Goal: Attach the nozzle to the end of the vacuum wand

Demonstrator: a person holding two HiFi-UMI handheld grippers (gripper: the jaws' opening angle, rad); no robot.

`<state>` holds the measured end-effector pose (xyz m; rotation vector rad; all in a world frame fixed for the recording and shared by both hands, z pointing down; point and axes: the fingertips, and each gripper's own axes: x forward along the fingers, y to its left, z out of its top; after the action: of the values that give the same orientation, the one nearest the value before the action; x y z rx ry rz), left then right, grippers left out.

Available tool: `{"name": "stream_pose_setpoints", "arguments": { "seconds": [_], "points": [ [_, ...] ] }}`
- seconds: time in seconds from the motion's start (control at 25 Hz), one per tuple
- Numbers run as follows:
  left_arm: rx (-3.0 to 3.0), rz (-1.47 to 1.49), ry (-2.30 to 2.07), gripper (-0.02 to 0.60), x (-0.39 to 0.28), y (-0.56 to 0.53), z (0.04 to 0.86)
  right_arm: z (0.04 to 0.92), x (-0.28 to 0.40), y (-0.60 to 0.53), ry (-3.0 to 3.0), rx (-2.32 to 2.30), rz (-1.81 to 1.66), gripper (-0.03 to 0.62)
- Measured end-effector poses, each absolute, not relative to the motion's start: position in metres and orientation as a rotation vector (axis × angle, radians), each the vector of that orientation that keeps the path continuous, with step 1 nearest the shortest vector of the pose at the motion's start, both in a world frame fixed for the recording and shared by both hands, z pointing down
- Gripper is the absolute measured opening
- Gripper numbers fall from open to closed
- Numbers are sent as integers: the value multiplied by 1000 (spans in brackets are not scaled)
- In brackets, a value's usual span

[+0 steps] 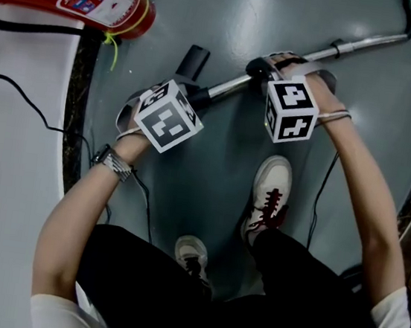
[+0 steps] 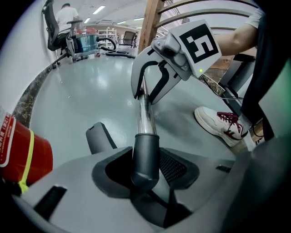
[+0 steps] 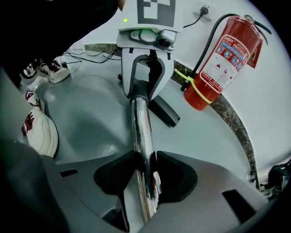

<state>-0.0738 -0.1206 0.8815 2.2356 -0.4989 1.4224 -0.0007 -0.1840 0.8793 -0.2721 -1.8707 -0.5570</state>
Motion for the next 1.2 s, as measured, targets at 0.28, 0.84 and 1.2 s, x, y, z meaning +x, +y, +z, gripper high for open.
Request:
{"name": "stream_pose_setpoints", "arguments": {
  "seconds": [0.28,0.84,1.2],
  "points": [
    [2212,1390,-539,179,-74,-123,879,880,0,-183,-1864,-236,-575,156],
    [2152,1400,-576,181,-70,-124,884,888,3,-184,-1859,-119,-585,161],
    [2123,1328,-632,179,-69,-133,882,885,-2,-191,-1877,-139,-580,161]
  ]
}}
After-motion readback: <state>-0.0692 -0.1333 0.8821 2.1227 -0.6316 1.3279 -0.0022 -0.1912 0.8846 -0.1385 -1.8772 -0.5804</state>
